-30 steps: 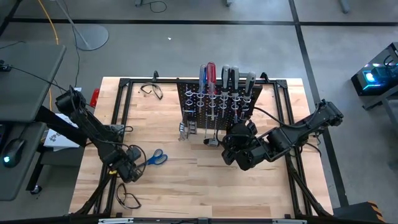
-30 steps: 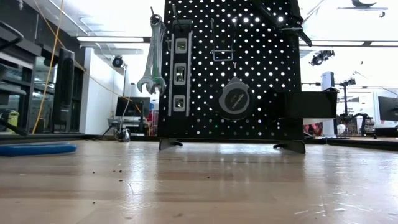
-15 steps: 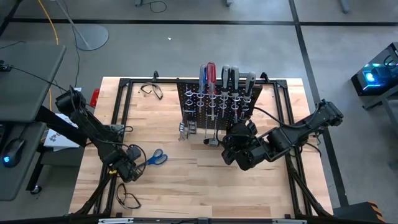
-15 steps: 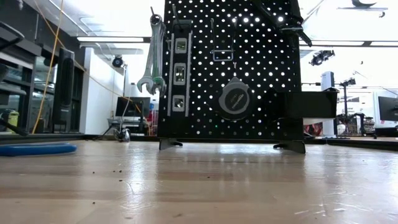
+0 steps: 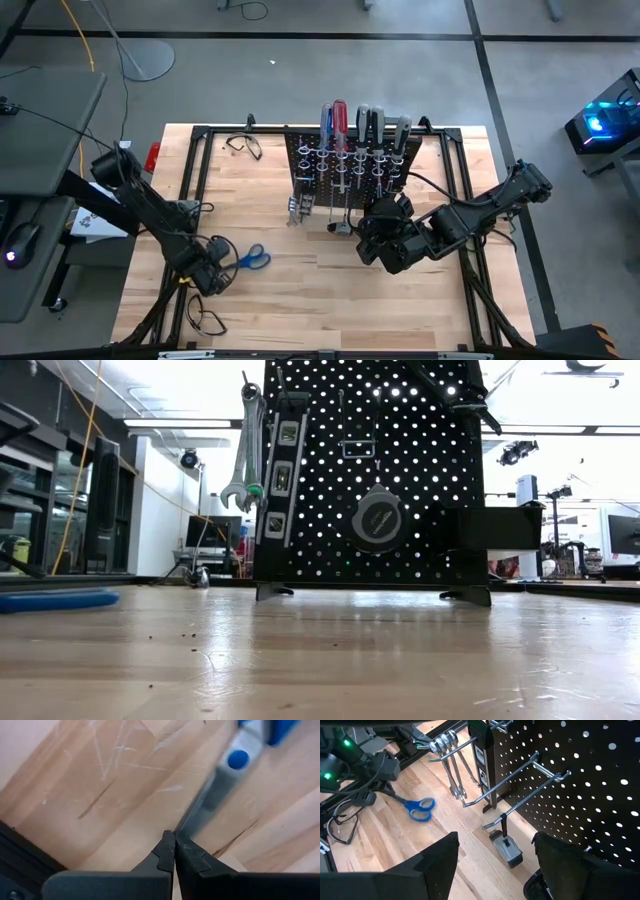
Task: Hang tools onto peg board
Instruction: Hang the blue scissors on the pegboard
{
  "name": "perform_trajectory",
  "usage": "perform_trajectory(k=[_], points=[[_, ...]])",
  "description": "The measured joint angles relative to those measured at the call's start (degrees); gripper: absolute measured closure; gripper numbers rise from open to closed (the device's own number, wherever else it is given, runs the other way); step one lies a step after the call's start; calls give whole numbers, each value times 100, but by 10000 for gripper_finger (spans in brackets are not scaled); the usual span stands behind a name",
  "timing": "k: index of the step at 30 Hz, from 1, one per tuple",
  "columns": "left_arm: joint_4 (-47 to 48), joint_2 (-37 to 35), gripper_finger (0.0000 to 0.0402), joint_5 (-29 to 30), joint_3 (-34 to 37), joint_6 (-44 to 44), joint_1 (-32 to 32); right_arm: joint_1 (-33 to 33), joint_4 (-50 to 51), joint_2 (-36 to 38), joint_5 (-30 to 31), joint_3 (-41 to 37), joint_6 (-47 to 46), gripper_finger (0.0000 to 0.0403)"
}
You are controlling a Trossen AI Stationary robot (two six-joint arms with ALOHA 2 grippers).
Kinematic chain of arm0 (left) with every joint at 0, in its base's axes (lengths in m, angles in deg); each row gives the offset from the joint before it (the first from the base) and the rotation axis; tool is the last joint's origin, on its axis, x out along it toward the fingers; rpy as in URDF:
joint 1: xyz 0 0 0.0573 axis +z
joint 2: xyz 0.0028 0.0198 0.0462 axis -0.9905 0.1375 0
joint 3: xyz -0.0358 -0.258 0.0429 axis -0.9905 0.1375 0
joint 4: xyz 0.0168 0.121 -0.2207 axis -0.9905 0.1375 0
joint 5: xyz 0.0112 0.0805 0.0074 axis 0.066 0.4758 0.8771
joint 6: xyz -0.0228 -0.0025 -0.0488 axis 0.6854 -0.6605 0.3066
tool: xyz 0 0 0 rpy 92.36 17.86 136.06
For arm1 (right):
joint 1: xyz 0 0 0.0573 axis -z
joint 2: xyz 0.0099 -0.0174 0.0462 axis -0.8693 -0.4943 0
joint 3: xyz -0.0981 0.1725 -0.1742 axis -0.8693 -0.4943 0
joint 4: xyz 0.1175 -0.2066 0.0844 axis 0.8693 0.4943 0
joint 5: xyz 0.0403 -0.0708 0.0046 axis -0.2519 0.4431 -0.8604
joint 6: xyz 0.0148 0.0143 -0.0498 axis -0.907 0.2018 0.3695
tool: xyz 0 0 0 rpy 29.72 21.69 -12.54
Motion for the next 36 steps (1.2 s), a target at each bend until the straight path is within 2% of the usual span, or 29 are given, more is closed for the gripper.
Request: perform_trajectory(k=[7,13,18,23,27,36], points=[[3,449,401,114,-46,-137,2,0,3,0,-102,2,-85,151],[-97,495,401,161,-51,-1068,336,-103,17,-30,-632,1,-106,151],[-842,534,401,858,-31,-2072,779,-252,50,-292,-1145,2,-152,151],[-1593,802,401,1104,-29,-2774,1269,-427,-61,-831,-1595,0,-400,151],[-2521,1155,401,1119,-93,-3412,1608,-574,-560,-1363,-1888,0,-394,151],[-3490,1797,401,954,-416,-4585,2082,-474,-2315,-2417,-2305,1,-441,151]])
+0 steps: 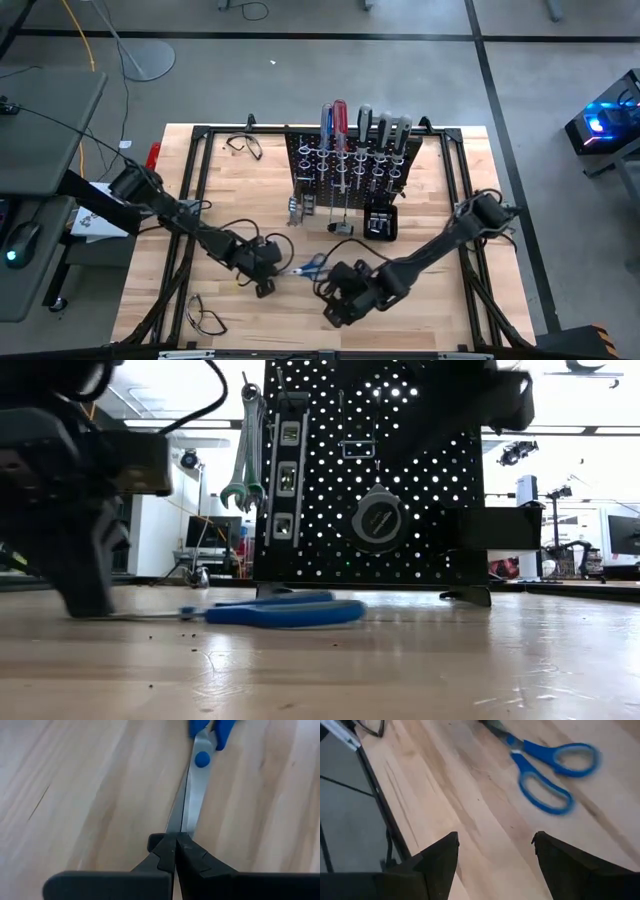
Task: Hang tools onto peg board
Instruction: Hang the blue scissors on the pegboard
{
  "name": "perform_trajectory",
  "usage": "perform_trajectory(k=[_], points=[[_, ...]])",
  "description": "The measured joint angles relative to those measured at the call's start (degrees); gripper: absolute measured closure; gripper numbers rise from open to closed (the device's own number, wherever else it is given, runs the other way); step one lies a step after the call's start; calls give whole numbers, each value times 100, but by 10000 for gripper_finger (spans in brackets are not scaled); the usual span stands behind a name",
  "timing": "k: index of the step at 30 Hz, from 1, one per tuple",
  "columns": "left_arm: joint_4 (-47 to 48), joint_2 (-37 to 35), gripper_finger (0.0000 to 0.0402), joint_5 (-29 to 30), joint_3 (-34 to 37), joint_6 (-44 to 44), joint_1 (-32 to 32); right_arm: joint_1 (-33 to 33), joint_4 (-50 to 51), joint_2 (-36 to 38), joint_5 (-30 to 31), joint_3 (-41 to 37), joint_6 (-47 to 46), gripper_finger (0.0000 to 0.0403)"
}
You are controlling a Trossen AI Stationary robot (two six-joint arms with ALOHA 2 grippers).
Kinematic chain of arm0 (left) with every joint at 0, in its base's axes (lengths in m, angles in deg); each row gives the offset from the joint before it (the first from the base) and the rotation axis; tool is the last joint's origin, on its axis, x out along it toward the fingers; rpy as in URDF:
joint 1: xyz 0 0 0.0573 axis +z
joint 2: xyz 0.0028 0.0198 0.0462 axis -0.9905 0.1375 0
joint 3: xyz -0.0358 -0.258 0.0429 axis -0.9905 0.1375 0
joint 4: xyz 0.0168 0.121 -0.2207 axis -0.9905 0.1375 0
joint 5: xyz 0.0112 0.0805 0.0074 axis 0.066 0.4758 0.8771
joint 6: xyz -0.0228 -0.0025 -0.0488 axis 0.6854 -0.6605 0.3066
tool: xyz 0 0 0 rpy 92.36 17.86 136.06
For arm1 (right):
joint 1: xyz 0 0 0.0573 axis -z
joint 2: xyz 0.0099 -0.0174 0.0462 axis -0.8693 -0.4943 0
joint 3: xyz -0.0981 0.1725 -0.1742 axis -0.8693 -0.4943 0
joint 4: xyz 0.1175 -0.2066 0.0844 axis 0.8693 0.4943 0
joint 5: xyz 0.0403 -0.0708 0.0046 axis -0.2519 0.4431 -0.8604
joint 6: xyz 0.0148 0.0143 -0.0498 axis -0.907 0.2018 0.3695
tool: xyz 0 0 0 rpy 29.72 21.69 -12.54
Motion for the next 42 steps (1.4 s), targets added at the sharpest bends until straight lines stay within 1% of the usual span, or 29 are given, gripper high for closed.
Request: perform_trajectory(k=[4,8,10,12,16,20,23,29,32,36,39,42], points=[[-355,296,401,17,-187,-235,61,137,-76,-223,-51,1,-248,151],[-548,535,402,57,-351,-420,8,284,438,-286,-11,1,-606,151],[-551,584,402,166,-376,-471,-60,356,670,-286,12,1,-592,151],[-561,605,402,275,-376,-470,-125,411,773,-286,-107,0,-233,151],[-594,609,402,374,-376,-421,-152,459,716,-371,-507,1,1284,151],[-875,653,402,278,-378,-418,-87,487,694,-541,-547,-3,2761,151],[-885,664,402,273,-410,-418,-84,613,666,-606,-505,-1,3491,151],[-882,692,402,267,-494,-439,-88,915,637,-655,-601,-1,4313,151],[-913,696,401,236,-494,-558,-92,1031,547,-656,-775,-1,4735,151],[-914,696,402,238,-494,-702,-88,1112,507,-658,-1159,-1,5286,151],[-915,696,401,244,-494,-700,-88,1114,446,-714,-1413,-1,5491,151],[-920,696,402,256,-494,-700,-88,1065,345,-842,-1524,-1,5610,151]])
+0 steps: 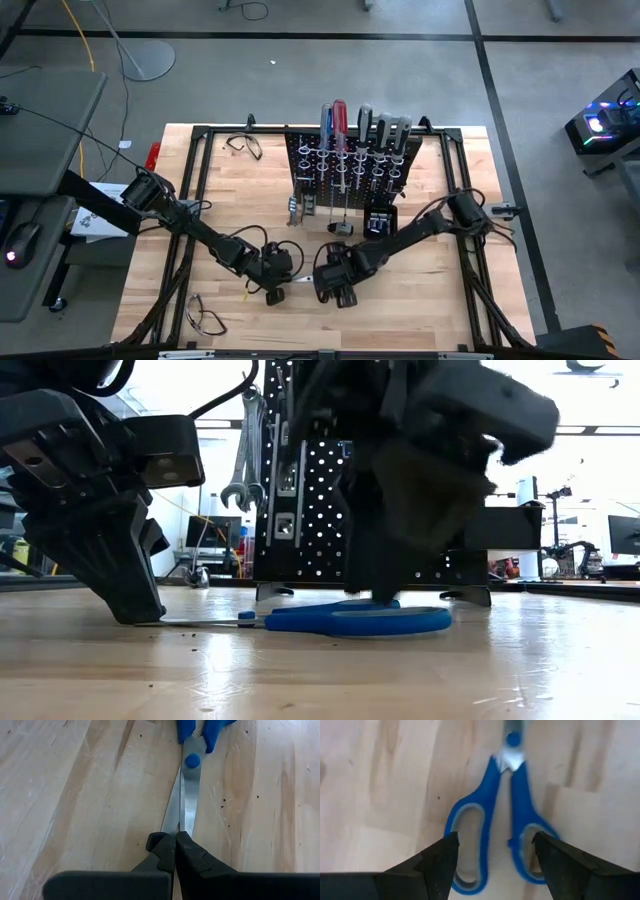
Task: Hang tools onto peg board
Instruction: Hang the blue scissors on the pegboard
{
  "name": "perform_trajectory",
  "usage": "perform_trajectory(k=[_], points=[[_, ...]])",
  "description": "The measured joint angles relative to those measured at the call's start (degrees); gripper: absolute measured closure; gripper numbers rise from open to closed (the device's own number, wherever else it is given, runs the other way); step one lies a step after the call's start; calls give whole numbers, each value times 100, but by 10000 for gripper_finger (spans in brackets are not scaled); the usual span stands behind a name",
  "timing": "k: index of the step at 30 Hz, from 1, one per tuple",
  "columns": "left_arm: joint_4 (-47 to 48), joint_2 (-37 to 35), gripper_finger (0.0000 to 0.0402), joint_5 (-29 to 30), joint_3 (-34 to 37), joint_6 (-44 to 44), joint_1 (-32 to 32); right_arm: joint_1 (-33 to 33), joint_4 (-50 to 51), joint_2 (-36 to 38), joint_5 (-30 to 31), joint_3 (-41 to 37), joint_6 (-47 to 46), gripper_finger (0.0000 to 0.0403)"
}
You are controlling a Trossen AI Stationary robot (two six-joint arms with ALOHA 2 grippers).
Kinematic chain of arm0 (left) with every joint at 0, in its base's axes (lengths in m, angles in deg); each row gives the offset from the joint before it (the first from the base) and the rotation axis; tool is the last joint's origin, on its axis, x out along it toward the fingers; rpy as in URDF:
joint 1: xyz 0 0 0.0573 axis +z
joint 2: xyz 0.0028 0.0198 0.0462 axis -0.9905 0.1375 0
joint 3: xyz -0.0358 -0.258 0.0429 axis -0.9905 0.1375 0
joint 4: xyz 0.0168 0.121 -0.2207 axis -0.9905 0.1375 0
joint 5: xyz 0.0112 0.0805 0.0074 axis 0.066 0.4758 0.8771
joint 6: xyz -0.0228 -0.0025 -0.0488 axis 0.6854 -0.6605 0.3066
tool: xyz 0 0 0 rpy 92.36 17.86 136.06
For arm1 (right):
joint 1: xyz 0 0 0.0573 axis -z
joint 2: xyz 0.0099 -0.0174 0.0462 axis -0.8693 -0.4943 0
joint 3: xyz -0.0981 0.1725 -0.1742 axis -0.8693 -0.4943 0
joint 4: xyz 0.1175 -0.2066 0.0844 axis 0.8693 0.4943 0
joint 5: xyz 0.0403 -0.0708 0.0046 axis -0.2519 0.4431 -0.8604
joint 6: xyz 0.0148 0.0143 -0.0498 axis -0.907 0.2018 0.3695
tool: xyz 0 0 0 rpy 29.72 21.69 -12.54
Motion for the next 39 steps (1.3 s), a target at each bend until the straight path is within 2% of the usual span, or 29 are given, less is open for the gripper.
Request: perform_trajectory(k=[10,12,14,17,18,23,28,29,31,39], points=[[-13,0,402,-8,0,-3,-7,-18,128,-609,-67,48,-651,152],[-13,0,401,-19,0,0,-7,-13,143,-696,-144,64,-714,164],[6,-39,401,-26,0,41,-7,-34,190,-791,-206,82,-684,206],[138,-276,401,-51,18,76,-2,-126,239,-802,-181,85,-702,331],[190,-402,402,-97,23,96,2,-167,233,-802,-191,85,-704,357],[635,-1310,401,-263,44,359,-21,-296,447,-842,75,214,-930,360],[1283,-2337,401,-238,44,599,-97,-286,1008,-573,-235,529,-943,360],[1309,-2545,401,-235,35,599,-115,-270,1173,-515,-254,647,-955,372],[1445,-2917,401,-218,17,595,-172,-228,1557,-441,-302,920,-942,401],[1616,-3803,401,39,15,202,-208,-224,2425,-193,209,2708,-774,399]])
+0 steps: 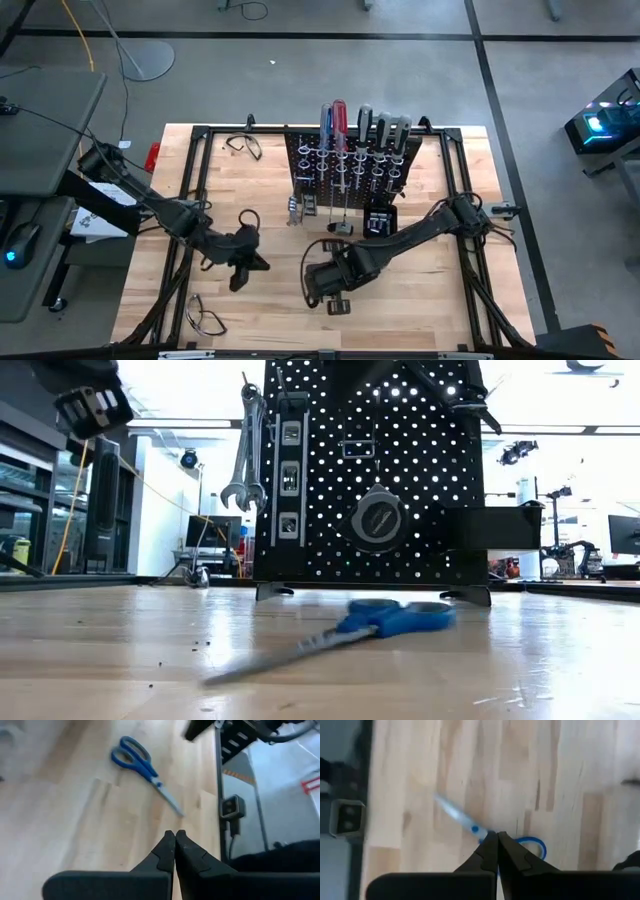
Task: Hang tools onto peg board
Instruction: Hang the blue scissors on the pegboard
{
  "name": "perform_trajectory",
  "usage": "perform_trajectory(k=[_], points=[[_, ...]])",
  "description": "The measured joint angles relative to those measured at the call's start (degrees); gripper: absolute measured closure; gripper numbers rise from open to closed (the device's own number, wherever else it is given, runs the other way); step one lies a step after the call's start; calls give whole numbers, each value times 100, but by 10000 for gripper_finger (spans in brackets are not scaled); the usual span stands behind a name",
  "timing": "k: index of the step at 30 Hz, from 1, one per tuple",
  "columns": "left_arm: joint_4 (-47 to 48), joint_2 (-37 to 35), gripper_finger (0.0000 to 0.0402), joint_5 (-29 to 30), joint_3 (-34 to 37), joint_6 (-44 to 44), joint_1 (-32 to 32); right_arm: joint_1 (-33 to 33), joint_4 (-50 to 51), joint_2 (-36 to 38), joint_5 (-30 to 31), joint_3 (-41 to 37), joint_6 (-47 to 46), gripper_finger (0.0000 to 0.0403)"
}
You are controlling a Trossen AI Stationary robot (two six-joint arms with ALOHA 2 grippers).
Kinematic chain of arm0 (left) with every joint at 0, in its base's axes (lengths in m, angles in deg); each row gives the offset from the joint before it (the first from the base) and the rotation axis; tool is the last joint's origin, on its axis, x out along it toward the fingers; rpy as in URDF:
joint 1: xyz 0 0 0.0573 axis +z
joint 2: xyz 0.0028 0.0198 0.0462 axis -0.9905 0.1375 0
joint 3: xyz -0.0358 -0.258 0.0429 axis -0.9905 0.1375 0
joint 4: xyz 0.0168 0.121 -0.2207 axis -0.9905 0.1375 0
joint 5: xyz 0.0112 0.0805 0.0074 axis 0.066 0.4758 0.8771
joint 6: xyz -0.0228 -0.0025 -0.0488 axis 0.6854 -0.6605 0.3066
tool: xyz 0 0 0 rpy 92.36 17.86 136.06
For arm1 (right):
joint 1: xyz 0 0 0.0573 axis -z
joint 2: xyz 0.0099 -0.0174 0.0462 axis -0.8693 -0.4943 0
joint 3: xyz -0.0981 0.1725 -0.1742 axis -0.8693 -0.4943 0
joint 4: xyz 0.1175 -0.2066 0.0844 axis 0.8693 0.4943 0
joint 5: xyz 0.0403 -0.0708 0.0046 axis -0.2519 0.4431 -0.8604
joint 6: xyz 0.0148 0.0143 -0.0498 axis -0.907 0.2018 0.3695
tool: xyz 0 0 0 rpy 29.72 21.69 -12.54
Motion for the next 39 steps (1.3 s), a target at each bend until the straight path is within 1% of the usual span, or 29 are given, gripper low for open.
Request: perform_trajectory(k=[3,6,9,12,14,17,19,22,25,27,29,32,35,39], points=[[7,-115,401,120,-2,-2,136,14,256,-4,-20,499,-54,400],[-47,11,401,136,-4,89,221,18,466,46,-168,457,-457,401],[-541,399,401,135,-4,5,244,-77,502,-17,-200,43,-806,401],[-1345,1109,401,38,-7,-54,187,-215,218,14,-501,-543,-1467,401],[-1915,1646,401,6,-16,-103,167,-345,115,48,-571,-970,-1890,402],[-2208,2443,401,-52,-296,-49,230,-528,-797,284,-872,-1869,-2704,402],[-2237,2926,401,-63,-592,-76,271,-650,-1710,554,-1145,-2527,-3278,402],[-2016,3579,401,-48,-1108,-204,367,-805,-3254,854,-1237,-3447,-3869,402],[-1374,4127,401,47,-1532,-76,548,-808,-4233,910,-1267,-3911,-4191,403],[-1016,4405,401,132,-1760,166,676,-776,-4397,866,-1179,-3987,-4200,403],[-789,4631,401,175,-1892,356,795,-746,-4420,741,-942,-3993,-4081,403],[-783,4779,401,101,-1981,591,884,-658,-4529,570,-764,-3992,-4028,403],[-806,4829,401,59,-2024,823,848,-590,-4765,392,-747,-3967,-3988,403],[-742,4835,401,-76,-2055,877,627,-545,-4938,214,-661,-3954,-3985,403]])
